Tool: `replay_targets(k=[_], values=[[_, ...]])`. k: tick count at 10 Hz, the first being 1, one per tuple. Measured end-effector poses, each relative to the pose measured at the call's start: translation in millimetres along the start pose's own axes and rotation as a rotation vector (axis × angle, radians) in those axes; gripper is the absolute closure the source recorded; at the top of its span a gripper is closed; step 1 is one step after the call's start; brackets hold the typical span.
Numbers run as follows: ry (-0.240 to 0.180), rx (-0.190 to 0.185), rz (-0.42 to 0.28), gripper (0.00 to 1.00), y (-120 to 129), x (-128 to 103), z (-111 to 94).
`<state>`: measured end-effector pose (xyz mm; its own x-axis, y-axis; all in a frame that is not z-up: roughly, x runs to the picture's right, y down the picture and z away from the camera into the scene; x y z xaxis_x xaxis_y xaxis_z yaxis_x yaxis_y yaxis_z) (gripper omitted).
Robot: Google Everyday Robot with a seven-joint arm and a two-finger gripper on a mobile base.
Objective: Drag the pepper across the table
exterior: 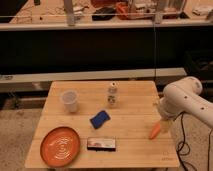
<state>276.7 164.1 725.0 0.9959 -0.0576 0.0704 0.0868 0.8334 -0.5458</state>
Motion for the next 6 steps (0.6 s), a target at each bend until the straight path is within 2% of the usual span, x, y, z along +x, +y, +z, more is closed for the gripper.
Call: replay_targets(k=[2, 6], values=[[-0.013, -0.001, -0.005, 0.20, 3, 1, 19], [-0.030, -0.006, -0.027, 0.20, 9, 1, 34]])
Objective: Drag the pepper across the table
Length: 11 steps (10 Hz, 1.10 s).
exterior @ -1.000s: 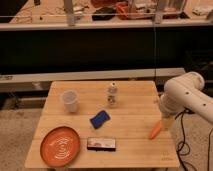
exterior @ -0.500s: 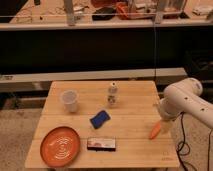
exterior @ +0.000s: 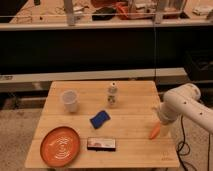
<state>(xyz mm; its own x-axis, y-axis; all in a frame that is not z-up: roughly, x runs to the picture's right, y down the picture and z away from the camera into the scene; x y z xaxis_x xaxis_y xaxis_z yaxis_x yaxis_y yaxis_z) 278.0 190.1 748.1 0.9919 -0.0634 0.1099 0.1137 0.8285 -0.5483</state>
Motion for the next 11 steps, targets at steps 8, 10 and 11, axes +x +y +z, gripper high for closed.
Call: replay_targets(k=[8, 10, 11], values=[[-0.041, -0.035, -0.036, 0.20, 8, -7, 26], [-0.048, -0.043, -0.047, 0.20, 8, -9, 31], [-0.053, -0.051, -0.053, 0.20, 7, -11, 35]])
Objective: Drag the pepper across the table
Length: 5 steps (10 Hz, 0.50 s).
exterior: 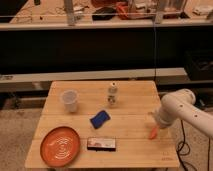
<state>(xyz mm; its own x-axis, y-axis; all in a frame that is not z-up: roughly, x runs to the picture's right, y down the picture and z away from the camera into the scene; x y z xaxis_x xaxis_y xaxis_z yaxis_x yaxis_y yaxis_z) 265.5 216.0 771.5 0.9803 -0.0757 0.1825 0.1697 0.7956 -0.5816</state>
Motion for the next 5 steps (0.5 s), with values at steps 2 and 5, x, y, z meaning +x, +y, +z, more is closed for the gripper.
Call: replay_targets(k=[2, 5], values=[[-0.008, -0.008, -0.013, 0.20, -1.4, -1.7, 5.8], [-0.016, -0.022, -0.018, 0.20, -0.7, -0.8, 13.0]])
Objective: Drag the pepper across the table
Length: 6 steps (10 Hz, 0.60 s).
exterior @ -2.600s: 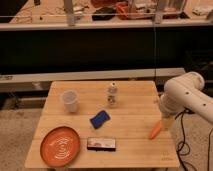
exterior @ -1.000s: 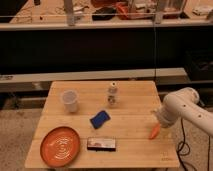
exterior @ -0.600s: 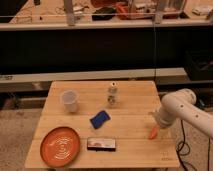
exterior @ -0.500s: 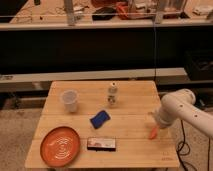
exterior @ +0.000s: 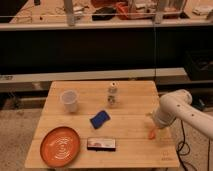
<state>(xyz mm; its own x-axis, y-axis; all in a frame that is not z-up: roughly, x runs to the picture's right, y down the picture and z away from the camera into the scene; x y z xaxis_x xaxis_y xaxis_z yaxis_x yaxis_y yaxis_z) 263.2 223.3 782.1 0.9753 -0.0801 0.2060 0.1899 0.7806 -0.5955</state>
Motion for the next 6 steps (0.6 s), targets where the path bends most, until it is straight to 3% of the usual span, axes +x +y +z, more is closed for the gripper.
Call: replay_targets(k=[6], values=[[-0.009, -0.021, -0.018, 0.20, -2.7, 4.0, 12.6]])
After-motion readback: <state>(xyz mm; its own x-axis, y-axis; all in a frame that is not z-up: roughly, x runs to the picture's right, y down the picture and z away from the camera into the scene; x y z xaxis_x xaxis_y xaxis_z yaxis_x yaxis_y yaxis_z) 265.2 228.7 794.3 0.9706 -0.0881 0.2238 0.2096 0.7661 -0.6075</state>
